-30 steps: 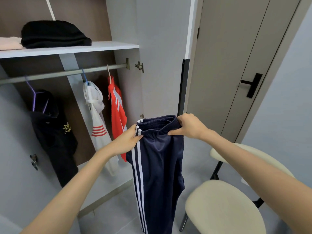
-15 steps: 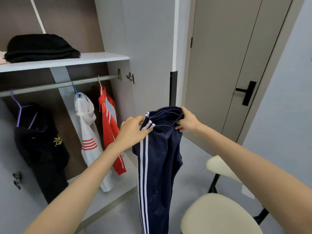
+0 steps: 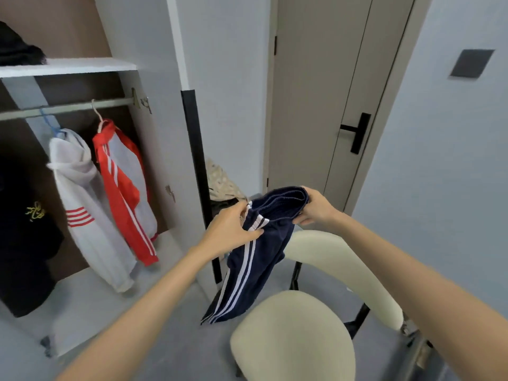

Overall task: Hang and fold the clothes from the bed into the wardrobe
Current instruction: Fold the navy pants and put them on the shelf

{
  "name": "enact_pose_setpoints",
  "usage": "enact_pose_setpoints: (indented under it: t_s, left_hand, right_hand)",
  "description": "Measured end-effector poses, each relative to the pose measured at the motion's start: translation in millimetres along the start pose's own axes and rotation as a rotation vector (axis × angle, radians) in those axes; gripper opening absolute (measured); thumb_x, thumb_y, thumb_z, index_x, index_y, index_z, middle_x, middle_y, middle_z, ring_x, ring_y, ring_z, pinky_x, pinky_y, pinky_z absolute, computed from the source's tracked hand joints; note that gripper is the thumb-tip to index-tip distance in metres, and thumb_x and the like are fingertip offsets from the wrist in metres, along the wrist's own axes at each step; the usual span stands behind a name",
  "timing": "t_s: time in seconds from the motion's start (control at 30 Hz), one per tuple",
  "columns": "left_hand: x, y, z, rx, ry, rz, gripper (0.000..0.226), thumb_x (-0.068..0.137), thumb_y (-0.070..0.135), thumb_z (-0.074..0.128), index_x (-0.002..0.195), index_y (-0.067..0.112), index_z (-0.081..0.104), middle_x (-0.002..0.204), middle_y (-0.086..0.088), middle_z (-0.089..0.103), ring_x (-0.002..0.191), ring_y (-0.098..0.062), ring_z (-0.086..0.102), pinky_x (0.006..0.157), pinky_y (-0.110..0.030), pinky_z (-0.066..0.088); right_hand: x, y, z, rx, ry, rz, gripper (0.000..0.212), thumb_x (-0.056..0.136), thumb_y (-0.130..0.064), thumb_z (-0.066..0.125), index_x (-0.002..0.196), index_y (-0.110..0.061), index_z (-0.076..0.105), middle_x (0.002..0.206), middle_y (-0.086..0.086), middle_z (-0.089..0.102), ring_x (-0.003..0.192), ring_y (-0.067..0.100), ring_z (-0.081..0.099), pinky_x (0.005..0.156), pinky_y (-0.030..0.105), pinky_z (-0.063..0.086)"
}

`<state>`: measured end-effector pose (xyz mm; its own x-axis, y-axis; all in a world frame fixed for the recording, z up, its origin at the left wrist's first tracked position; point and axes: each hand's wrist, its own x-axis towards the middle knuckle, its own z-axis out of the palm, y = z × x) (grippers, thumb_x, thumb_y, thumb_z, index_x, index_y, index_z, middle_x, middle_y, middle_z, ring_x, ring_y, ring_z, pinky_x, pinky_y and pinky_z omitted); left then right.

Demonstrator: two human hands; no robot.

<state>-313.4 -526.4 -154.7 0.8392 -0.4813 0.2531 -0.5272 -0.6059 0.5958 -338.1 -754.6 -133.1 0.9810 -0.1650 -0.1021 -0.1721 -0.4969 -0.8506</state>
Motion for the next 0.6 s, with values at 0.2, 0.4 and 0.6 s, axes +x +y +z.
enact_pose_setpoints:
  t_s: [0.2, 0.4, 0.6]
  left_hand:
    - [-12, 68, 129, -0.18, -0.305, -0.03, 0.032, 0.07, 0.036, 0.077, 0.092, 0.033, 0.055, 0.08, 0.016, 0.066, 0.074, 0.01, 0.058, 0.057, -0.008, 0.042]
    - [-45, 132, 242, -0.347, -0.573, -0.049, 0.027, 0.068, 0.03, 0.071, 0.091, 0.031, 0.057, 0.078, 0.013, 0.067, 0.071, 0.001, 0.061, 0.064, -0.018, 0.048]
    - [-79, 183, 321, -0.48, -0.761, -0.103, 0.022, 0.068, 0.019, 0.067, 0.079, 0.023, 0.049, 0.066, 0.01, 0.059, 0.063, -0.005, 0.054, 0.067, -0.027, 0.046]
  right_hand:
    - [-47, 121, -68, -0.041, 0.032, 0.163, 0.036, 0.09, 0.002, 0.038, 0.104, -0.025, 0.058, 0.098, 0.01, 0.068, 0.071, 0.014, 0.066, 0.064, 0.03, 0.054]
    - [-106, 231, -114, -0.073, 0.089, 0.379, 0.035, 0.093, 0.009, 0.042, 0.122, -0.004, 0.059, 0.11, 0.021, 0.065, 0.099, 0.034, 0.062, 0.079, 0.047, 0.056]
    - [-183, 298, -148, -0.092, 0.266, 0.485, 0.033, 0.095, 0.008, 0.039, 0.111, -0.003, 0.066, 0.096, 0.019, 0.068, 0.087, 0.033, 0.065, 0.077, 0.045, 0.054]
